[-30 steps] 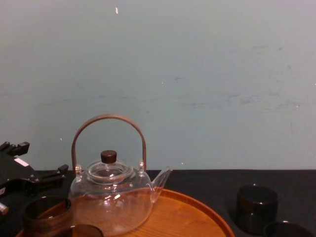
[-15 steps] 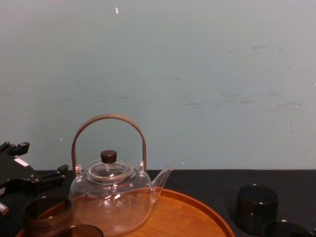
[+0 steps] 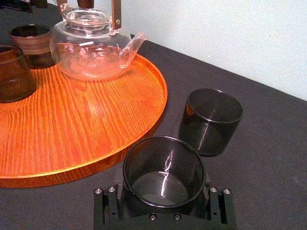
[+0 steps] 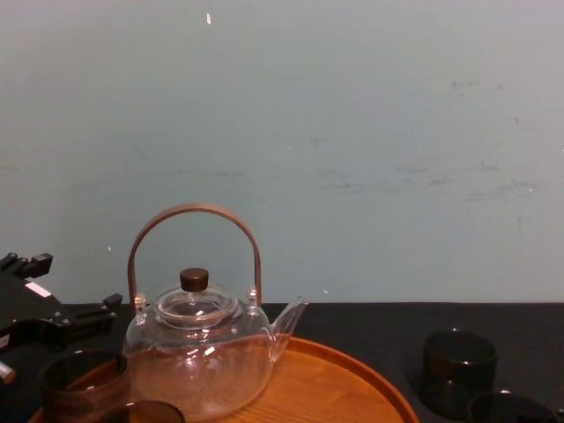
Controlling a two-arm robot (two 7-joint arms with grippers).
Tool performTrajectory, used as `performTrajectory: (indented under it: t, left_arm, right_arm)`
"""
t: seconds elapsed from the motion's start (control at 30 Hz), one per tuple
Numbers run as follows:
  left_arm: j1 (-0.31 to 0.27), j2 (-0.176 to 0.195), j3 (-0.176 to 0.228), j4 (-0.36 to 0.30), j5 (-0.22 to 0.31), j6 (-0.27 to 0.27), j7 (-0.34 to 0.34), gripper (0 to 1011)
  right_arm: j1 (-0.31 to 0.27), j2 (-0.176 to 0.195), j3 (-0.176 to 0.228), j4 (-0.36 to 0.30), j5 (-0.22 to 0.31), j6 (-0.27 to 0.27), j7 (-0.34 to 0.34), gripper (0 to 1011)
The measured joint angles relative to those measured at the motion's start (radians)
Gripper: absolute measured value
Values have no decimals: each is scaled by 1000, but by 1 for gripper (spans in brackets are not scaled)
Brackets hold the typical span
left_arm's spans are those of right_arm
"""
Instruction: Pick up the glass from the table and place it on the tray.
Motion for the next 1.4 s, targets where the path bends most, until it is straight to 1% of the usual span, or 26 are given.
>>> performTrajectory:
  t: [0.23, 0.4, 0.43, 0.47, 0.57, 0.7, 0.73, 0.87, 1.07, 1.27, 1.4]
  left_arm:
    - [0, 0, 0, 0, 0, 0, 0, 1001]
    - [0, 0, 0, 0, 0, 0, 0, 1001]
    - [0, 0, 0, 0, 0, 0, 0, 1001]
    - [0, 0, 0, 0, 0, 0, 0, 1002]
    - [0, 0, 0, 0, 0, 0, 0, 1001]
    - [0, 0, 0, 0, 0, 0, 0, 1001]
    - [0, 0, 0, 0, 0, 0, 0, 1001]
    - [0, 0, 0, 0, 0, 0, 0, 1001]
    - [0, 0, 0, 0, 0, 0, 0, 1001]
    - [0, 0, 0, 0, 0, 0, 0, 1001]
    - [0, 0, 0, 0, 0, 0, 0, 1001]
  right_arm:
    - [-1, 1, 0, -2, 0, 0, 0, 908]
    - [-4, 7, 1, -19, 7, 2, 17, 908]
    - [-7, 14, 0, -36, 8, 1, 26, 908]
    - [-7, 14, 0, -36, 8, 1, 26, 908]
    - [-11, 21, -5, -66, 8, 0, 34, 908]
    - [-12, 28, -25, -109, 0, -4, 48, 908]
    - [-12, 28, -25, -109, 0, -4, 48, 908]
    - [4, 22, -60, -137, -18, -5, 63, 908]
    - [39, -1, -105, -144, -37, 1, 72, 908]
    - [95, -43, -160, -112, -62, 17, 80, 908]
    - [120, -62, -186, -94, -74, 21, 84, 908]
